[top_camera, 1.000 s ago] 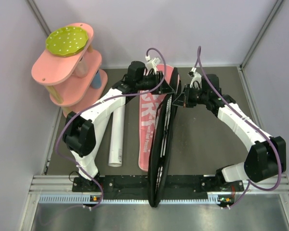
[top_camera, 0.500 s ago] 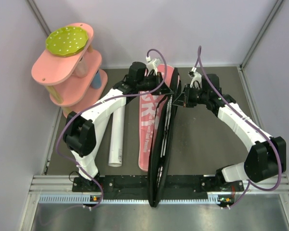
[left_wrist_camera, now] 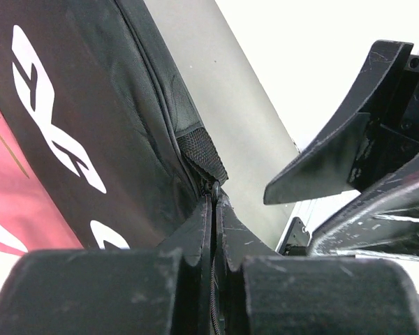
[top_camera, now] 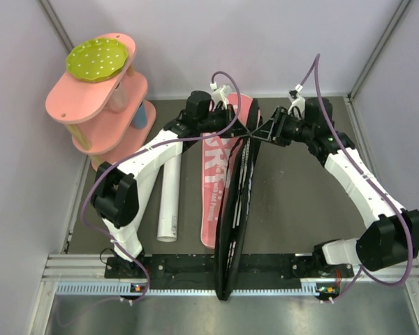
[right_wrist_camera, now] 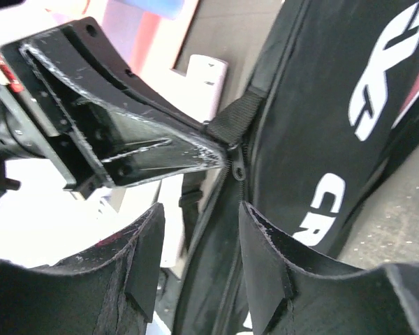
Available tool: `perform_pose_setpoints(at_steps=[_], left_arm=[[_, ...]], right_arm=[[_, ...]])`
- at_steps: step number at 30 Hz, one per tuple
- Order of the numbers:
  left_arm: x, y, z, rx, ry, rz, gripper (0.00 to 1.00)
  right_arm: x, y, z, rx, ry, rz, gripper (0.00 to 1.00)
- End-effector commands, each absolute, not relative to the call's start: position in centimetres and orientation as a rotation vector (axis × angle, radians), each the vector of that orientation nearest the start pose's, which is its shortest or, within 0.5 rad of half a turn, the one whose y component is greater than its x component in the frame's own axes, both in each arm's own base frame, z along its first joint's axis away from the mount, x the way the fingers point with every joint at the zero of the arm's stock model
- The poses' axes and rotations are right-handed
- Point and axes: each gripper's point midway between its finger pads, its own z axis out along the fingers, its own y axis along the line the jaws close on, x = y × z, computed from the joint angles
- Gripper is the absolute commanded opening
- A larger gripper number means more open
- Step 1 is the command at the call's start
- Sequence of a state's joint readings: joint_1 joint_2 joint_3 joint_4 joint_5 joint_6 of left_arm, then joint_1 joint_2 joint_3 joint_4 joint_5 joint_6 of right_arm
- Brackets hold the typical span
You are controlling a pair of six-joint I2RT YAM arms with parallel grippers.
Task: Pack up the badminton gear
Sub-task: Zip the racket bag at the center of the board.
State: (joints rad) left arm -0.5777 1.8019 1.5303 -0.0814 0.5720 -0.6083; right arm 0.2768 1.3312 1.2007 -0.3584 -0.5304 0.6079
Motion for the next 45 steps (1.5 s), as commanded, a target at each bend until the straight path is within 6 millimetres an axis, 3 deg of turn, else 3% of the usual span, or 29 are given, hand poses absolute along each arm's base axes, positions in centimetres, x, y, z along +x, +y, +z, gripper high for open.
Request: perform_pose_setpoints(at_steps=[1, 7, 18, 31, 35, 45], left_arm=[[36.2, -37.9, 30.4, 0.420, 1.932, -1.354, 0.00], [36.1, -37.8, 30.4, 0.419, 1.932, -1.353, 0.00], [36.0, -37.8, 30.4, 0.424, 1.933, -1.361, 0.00], [35.8, -37.9, 30.0, 0.423, 1.948, -1.381, 0.00], [35.7, -38.1, 29.7, 0.421, 1.961, -1.395, 0.00], [35.5, -38.0, 29.6, 0.422, 1.964, -1.396, 0.00]], right_arm=[[33.4, 21.9, 30.0, 0.073, 2.103, 1.216, 0.42], [33.8, 22.8, 28.5, 0.153, 2.092, 1.330, 0.29], [34.3, 22.9, 25.7, 0.194, 2.107, 1.401, 0.33], [36.1, 21.7, 25.9, 0.165, 2.026, 1.415, 0.39], [36.0, 22.3, 26.4, 0.074, 2.004, 1.455, 0.39], [36.4, 22.2, 26.2, 0.046, 1.979, 1.449, 0.38]])
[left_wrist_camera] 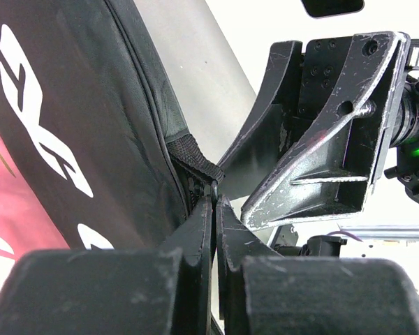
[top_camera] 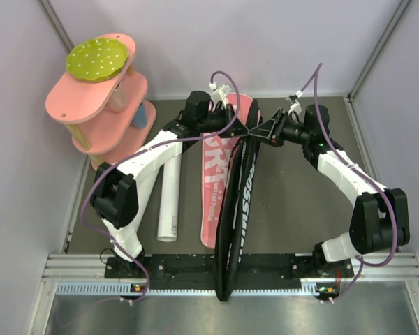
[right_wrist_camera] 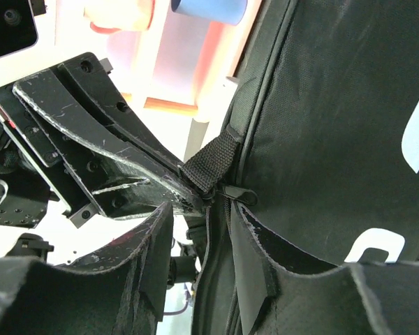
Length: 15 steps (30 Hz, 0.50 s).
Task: Pack up the badminton gear
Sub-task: Zip the racket bag at the center of the board.
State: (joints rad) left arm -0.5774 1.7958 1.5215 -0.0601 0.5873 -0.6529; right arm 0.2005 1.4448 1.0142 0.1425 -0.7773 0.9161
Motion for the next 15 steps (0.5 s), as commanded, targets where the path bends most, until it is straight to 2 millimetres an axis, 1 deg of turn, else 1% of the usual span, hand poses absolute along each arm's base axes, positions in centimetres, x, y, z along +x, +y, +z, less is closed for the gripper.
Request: perform_pose_setpoints(at_steps=[1, 4, 6, 8, 11, 13, 14, 15], left_arm=[[35.6, -37.9, 29.8, 0.419, 1.959, -1.392, 0.00], [35.7, -37.7, 29.9, 0.416, 1.956, -1.386, 0.00], [35.8, -37.6, 29.8, 0.414, 1.958, -1.385, 0.00], [35.8, -37.6, 29.9, 0.414, 1.957, -1.388, 0.00], [35.7, -37.6, 29.8, 0.413, 1.961, -1.392, 0.00], [35.7, -37.6, 29.7, 0.414, 1.963, -1.393, 0.00], [35.6, -37.5, 29.6, 0.411, 1.966, -1.395, 0.00], [35.6, -37.5, 29.7, 0.412, 1.966, -1.397, 0.00]], right_arm=[[36.4, 22.2, 26.2, 0.049, 1.980, 1.451, 0.38], [35.9, 21.9, 26.1, 0.060, 1.989, 1.448, 0.40], [35.5, 21.5, 25.9, 0.082, 1.993, 1.432, 0.44], [35.3, 20.8, 25.6, 0.095, 1.988, 1.432, 0.45], [35.3, 20.2, 25.8, 0.086, 1.979, 1.412, 0.46], [35.3, 20.2, 25.7, 0.069, 1.982, 1.403, 0.46], [35.3, 20.4, 26.2, 0.045, 1.975, 1.414, 0.45], [35.4, 20.4, 26.2, 0.037, 1.970, 1.417, 0.44]])
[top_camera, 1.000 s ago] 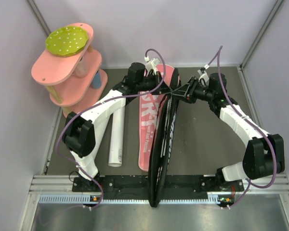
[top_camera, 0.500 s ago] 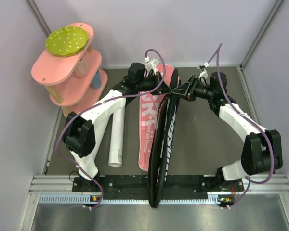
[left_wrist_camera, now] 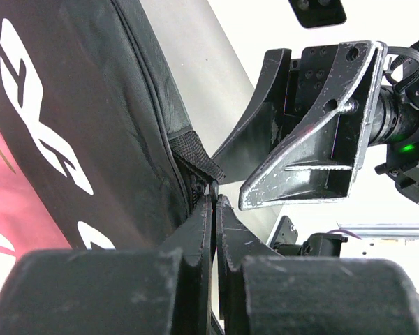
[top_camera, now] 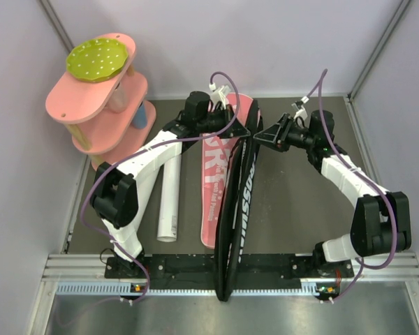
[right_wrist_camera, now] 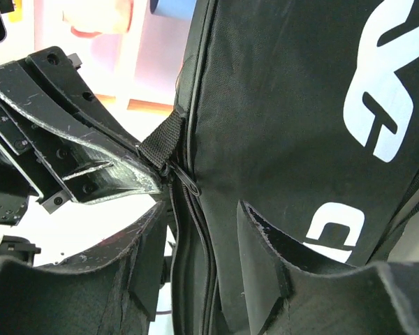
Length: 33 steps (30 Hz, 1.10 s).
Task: Pack up the badminton gear
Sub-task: Zip the racket bag at the center of the board.
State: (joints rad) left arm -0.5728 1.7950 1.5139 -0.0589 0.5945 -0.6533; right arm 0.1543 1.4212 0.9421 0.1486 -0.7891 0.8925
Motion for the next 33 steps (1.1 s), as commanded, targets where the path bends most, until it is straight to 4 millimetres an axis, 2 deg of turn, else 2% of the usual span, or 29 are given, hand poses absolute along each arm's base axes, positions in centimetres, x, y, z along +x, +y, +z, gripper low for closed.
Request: perform_pose_setpoints(at_steps=[1, 5, 14, 18, 33], left_arm=[[35.6, -37.5, 29.8, 0.410, 1.963, -1.397, 0.00], [35.5, -37.5, 29.8, 0.407, 1.967, -1.401, 0.00], [35.6, -37.7, 30.6, 0.414, 1.931, -1.416, 0.00], [35.6, -37.7, 30.5, 0.413, 1.933, -1.415, 0.00], [35.6, -37.7, 30.4, 0.410, 1.936, -1.417, 0.00]], right_arm=[[35.6, 20.5, 26.0, 0.038, 1.974, 1.423, 0.43], [35.6, 21.0, 26.2, 0.007, 1.962, 1.473, 0.38], [36.1, 21.3, 26.3, 0.002, 1.945, 1.513, 0.38], [36.4, 21.5, 26.9, 0.000, 1.923, 1.536, 0.38], [36.8, 21.9, 27.0, -0.008, 1.912, 1.568, 0.18]])
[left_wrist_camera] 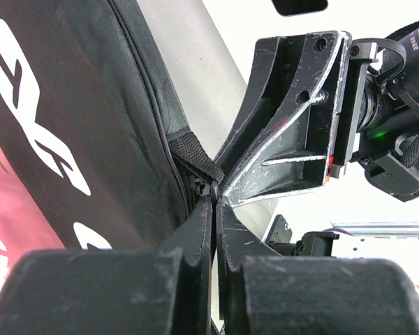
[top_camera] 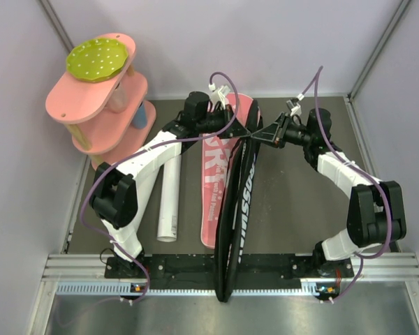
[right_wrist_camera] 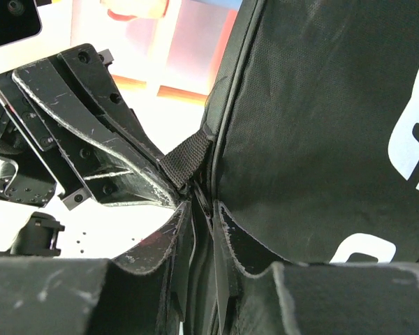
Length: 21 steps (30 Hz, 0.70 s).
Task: Pack up the badminton gear
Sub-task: Zip the racket bag at the center of the board.
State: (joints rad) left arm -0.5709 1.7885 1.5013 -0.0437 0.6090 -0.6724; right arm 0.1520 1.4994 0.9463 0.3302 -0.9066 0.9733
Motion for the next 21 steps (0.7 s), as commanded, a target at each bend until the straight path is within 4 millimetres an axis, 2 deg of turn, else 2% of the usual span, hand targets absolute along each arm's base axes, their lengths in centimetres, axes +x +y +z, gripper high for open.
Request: perform_pose_setpoints(at_steps=[1, 16, 19, 20, 21], left_arm=[[35.7, -37.7, 30.4, 0.409, 1.936, -1.416, 0.00], [35.5, -37.6, 30.1, 0.406, 1.943, -1.416, 0.00], [35.5, -37.6, 30.3, 0.407, 1.936, -1.415, 0.00], [35.6, -37.6, 30.3, 0.407, 1.937, -1.412, 0.00], [35.6, -37.5, 30.4, 0.405, 1.935, -1.408, 0.00]], right_arm=[[36.8, 21.9, 27.0, -0.007, 1.913, 1.571, 0.18], [37.5, 22.4, 28.0, -0.021, 1.907, 1.562, 0.13], [37.6, 22.8, 27.8, -0.029, 1.924, 1.553, 0.05], [37.5, 22.9, 27.8, -0.032, 1.927, 1.555, 0.00], [37.5, 23.0, 27.7, -0.040, 1.929, 1.552, 0.00]])
